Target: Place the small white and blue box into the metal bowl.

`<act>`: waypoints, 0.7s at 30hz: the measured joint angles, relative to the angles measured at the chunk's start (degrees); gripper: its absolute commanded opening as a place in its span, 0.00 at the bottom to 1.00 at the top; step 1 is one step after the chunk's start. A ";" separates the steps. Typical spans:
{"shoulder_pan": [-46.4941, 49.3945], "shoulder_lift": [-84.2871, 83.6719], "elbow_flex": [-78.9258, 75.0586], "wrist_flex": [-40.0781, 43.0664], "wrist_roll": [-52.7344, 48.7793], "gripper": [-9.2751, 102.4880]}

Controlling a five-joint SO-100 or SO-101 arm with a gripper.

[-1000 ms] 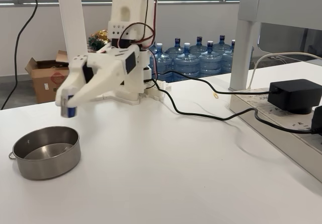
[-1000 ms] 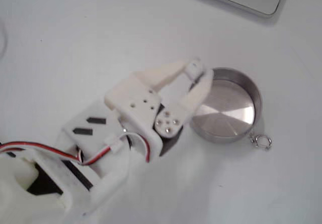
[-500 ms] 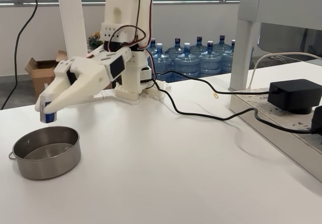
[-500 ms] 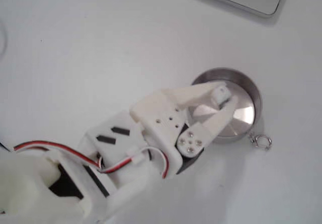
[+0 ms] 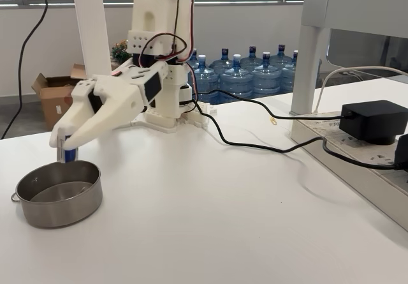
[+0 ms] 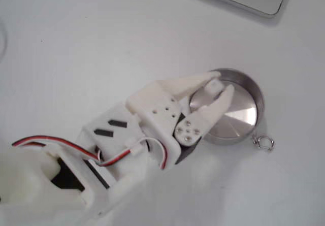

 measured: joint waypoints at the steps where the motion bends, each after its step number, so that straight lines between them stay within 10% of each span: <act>1: 0.00 0.00 0.00 0.00 0.00 0.16; 21: -0.44 0.00 0.09 0.00 0.00 0.05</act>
